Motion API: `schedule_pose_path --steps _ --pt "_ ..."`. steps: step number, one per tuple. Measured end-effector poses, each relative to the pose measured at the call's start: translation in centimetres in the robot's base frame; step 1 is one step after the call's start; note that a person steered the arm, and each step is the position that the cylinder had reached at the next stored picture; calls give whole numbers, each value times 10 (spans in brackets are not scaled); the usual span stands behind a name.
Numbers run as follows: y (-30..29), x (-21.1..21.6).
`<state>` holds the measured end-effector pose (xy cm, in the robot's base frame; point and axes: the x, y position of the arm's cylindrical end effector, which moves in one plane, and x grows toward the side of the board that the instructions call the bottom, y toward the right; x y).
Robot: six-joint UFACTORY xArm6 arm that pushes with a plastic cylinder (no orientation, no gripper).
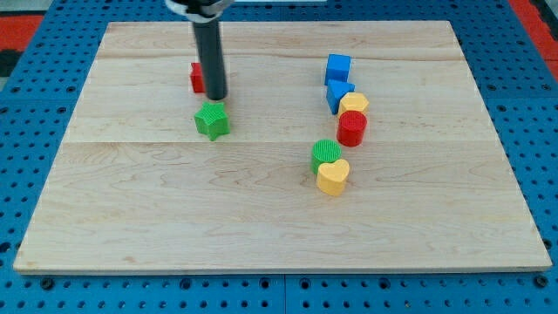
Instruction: Slide the green star closer to the green circle
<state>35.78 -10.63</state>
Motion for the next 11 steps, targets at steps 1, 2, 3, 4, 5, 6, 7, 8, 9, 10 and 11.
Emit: schedule_pose_path --steps 1,2,3,4,5,6,7,8,9,10,11 --pt "-28 16" --pt "-28 19" --pt "-22 19" --pt "-22 36" --pt "-8 42" --pt "20 42" --pt "50 47" --pt "75 52" --pt "97 60" --pt "114 66" --pt "128 73"
